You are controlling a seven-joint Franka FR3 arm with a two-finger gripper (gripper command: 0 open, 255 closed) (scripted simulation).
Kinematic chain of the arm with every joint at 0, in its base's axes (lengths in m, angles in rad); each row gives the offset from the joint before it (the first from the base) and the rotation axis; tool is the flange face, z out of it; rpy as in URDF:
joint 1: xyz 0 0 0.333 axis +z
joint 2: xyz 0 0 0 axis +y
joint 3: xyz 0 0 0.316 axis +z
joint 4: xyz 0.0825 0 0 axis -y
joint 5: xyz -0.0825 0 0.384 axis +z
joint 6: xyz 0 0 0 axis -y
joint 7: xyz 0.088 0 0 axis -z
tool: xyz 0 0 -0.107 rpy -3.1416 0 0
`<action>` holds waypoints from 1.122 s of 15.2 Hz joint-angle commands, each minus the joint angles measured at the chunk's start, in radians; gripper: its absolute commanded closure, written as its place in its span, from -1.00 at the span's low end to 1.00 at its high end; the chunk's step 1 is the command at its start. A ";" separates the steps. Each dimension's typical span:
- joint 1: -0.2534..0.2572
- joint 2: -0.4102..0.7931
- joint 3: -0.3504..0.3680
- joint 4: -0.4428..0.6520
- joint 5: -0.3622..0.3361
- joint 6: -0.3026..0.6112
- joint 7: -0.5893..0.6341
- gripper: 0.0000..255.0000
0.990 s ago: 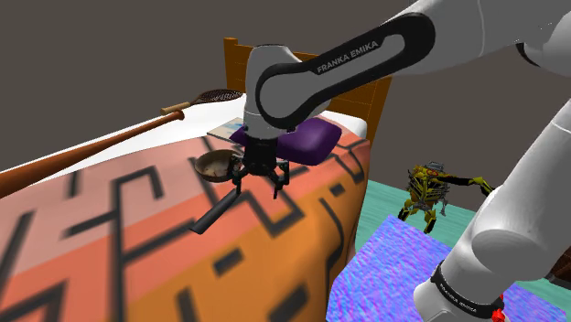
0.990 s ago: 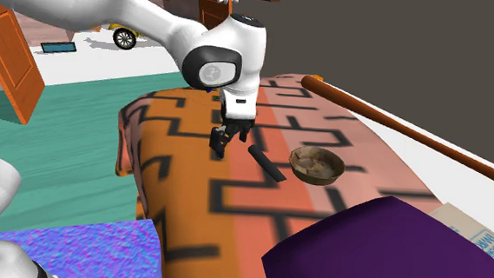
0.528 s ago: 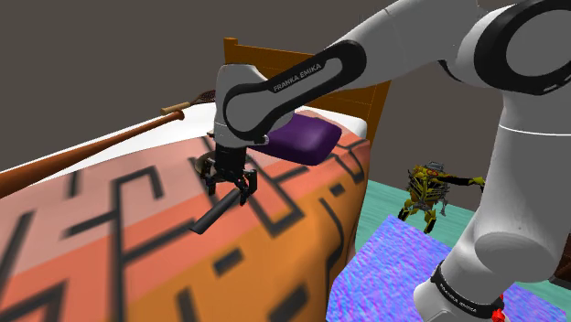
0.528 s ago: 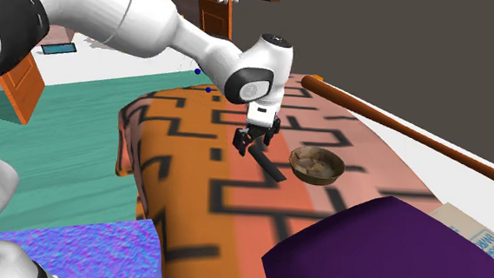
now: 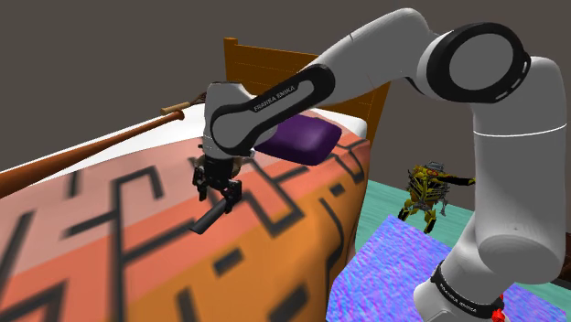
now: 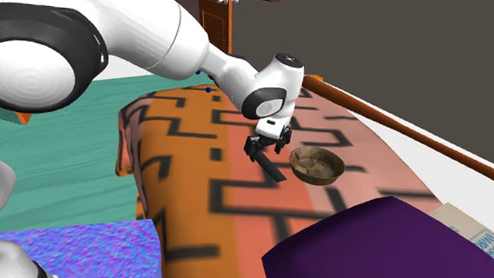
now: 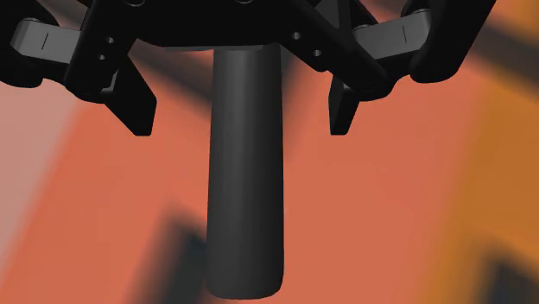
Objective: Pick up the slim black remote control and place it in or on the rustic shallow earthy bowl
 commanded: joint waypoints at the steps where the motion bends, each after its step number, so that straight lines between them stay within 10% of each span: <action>1: 0.005 0.018 -0.004 -0.004 -0.006 0.022 0.002 -1.00; 10: 0.010 0.031 -0.006 -0.007 -0.011 0.038 0.005 -1.00; 11: 0.010 0.031 -0.006 -0.007 -0.011 0.038 0.005 1.00; 17: 0.009 0.028 -0.005 -0.012 -0.010 0.039 0.005 1.00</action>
